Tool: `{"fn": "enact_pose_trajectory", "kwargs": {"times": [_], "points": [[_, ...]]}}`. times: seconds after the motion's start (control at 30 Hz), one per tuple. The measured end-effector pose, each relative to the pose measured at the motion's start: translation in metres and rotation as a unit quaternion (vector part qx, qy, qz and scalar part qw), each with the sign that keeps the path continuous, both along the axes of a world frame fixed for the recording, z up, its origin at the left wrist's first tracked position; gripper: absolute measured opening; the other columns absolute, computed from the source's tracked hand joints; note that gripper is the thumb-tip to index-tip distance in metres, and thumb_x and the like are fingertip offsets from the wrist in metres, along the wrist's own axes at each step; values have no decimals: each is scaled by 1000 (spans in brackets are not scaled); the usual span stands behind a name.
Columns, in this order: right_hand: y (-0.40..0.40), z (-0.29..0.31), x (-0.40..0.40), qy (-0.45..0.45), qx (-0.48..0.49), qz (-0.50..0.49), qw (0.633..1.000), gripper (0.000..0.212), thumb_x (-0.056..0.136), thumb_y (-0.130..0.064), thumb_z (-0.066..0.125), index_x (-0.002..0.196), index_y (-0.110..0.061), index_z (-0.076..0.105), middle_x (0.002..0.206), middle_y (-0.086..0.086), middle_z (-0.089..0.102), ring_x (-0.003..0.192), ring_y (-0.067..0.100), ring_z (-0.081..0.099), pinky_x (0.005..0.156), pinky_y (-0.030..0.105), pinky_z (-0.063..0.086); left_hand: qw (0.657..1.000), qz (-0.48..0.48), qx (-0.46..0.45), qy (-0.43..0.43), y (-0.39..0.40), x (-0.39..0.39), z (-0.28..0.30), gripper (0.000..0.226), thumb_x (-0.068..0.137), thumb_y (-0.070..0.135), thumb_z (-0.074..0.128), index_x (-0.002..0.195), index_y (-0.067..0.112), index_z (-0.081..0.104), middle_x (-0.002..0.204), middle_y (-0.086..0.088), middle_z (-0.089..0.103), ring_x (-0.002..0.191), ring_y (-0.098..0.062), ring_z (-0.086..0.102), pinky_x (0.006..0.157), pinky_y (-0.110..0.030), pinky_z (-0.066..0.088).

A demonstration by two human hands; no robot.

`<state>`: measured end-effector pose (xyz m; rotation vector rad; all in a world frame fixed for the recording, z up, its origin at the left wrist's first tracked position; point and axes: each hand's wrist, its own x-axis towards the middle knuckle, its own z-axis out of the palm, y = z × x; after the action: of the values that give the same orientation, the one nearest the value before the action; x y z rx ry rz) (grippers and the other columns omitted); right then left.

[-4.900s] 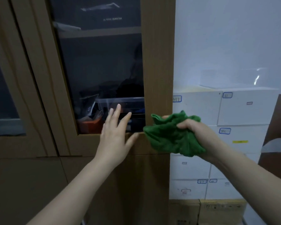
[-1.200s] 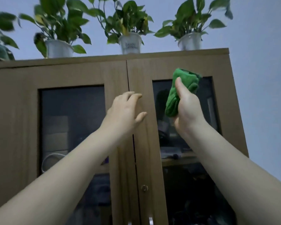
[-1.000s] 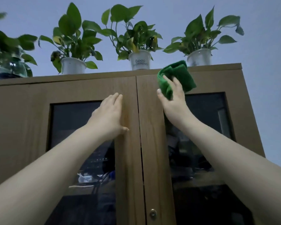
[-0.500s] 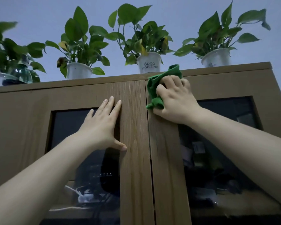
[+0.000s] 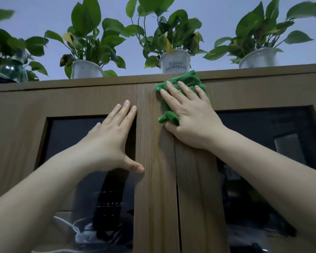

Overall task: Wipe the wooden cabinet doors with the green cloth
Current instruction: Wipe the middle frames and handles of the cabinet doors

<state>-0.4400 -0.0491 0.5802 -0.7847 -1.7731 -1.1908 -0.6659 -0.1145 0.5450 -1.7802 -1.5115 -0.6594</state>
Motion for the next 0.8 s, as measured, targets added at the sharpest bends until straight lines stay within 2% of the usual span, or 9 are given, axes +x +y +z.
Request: {"fn": "enact_pose_trajectory", "kwargs": {"times": [0.1,0.2,0.23,0.27,0.33,0.43,0.53,0.67,0.8], "points": [[0,-21,19,-109,28,-1,994,78,88,-58,40,158,-27,26,167,-3,18,154,24,16,123,48,11,1000,1,2,4,-2,-1,0,152,29,97,51,141,41,-36,149,23,-44,140,1,-36,121,-53,13],[3,-38,54,-268,39,-2,963,78,87,-59,51,157,-31,28,166,-7,21,154,19,16,123,44,11,1000,7,-1,6,-3,0,0,153,29,98,49,143,40,-35,150,21,-44,141,-1,-35,121,-55,13],[4,-35,65,-296,41,-4,954,79,86,-60,52,156,-32,28,166,-7,20,154,17,14,124,44,11,1000,9,0,6,-3,-1,0,154,31,97,52,144,39,-34,151,21,-44,141,-1,-35,121,-55,12],[5,-29,73,-297,43,-5,954,80,86,-61,54,156,-34,28,166,-6,18,154,17,12,124,44,11,1000,12,1,7,-3,0,0,154,33,95,56,146,38,-33,151,21,-43,141,-1,-35,121,-55,11],[5,-9,76,-227,38,1,973,80,85,-62,55,156,-38,27,167,-3,13,155,21,8,124,46,11,1000,21,5,8,-3,0,0,154,37,93,61,147,37,-32,152,20,-42,141,-1,-34,121,-54,10],[1,13,52,-110,13,0,994,78,84,-73,35,155,-45,19,168,-3,2,155,20,-4,125,47,4,999,28,12,9,-2,1,-1,155,37,92,62,147,36,-31,153,20,-40,142,-1,-32,121,-53,9],[-1,26,23,-55,3,29,998,82,82,-77,22,156,-42,17,169,1,3,155,19,-2,124,48,4,999,32,20,12,-1,0,-1,156,37,93,61,148,33,-31,154,19,-39,142,-2,-32,121,-53,8],[-4,38,-21,-36,-2,45,998,91,81,-75,24,159,-29,15,169,4,8,155,18,2,124,47,3,999,36,32,15,2,-1,0,159,34,95,57,149,30,-30,155,18,-37,143,-2,-30,122,-51,9],[-1,34,-35,-60,21,19,998,86,88,-66,37,159,-22,20,168,3,14,155,17,8,124,46,3,998,29,46,16,5,-6,-1,158,29,99,48,150,30,-29,156,19,-36,138,3,-32,121,-51,6]]}}
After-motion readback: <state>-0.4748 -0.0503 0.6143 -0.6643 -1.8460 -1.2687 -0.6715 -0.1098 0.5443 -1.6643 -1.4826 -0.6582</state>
